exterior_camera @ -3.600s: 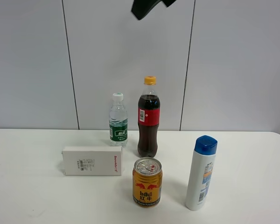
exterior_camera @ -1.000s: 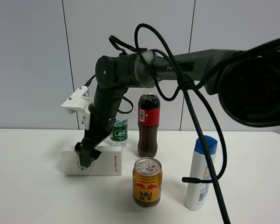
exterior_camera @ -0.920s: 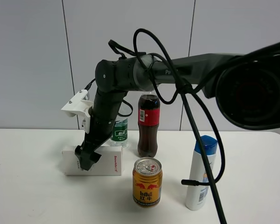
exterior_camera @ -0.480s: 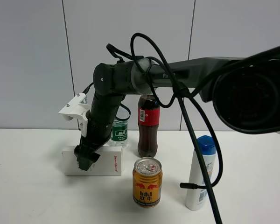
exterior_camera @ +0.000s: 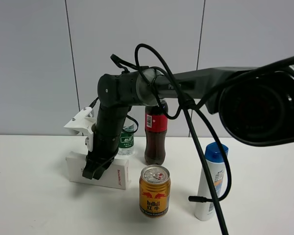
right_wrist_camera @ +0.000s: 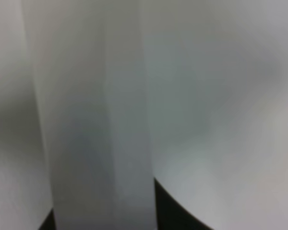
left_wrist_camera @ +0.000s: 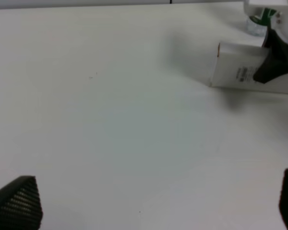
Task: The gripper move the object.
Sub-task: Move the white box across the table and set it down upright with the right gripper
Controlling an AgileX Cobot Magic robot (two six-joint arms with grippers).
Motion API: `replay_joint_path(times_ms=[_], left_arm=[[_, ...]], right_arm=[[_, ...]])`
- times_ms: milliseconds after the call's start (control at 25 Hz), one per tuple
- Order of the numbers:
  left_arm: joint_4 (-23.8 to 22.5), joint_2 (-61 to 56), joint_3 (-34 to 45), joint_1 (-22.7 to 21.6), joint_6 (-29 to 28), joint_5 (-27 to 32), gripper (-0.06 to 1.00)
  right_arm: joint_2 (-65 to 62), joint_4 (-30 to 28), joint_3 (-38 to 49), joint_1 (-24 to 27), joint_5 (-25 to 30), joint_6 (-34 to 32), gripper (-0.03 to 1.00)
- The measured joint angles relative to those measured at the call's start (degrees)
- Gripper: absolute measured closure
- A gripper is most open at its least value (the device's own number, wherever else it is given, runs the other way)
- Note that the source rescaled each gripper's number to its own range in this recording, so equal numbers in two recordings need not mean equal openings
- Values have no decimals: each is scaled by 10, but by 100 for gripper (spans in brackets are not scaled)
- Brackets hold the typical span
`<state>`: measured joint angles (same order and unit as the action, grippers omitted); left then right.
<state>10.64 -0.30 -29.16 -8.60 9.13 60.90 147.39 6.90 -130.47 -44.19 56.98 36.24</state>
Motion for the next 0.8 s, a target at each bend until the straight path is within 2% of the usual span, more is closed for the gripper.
replay_joint_path(times_ms=[200, 400, 560, 720, 800], left_arm=[[0, 0, 0, 0, 0, 0, -6], [0, 0, 0, 0, 0, 0, -6], [0, 0, 0, 0, 0, 0, -6], [0, 0, 0, 0, 0, 0, -6], [0, 0, 0, 0, 0, 0, -6]], right_arm=[[-64, -25, 0, 0, 1, -33, 97], [-189, -33, 0, -7, 1, -71, 97], [-299, -69, 0, -31, 19, -209, 97], [-379, -188, 0, -54, 109, -345, 97], [-407, -244, 11, -55, 126, -393, 97]])
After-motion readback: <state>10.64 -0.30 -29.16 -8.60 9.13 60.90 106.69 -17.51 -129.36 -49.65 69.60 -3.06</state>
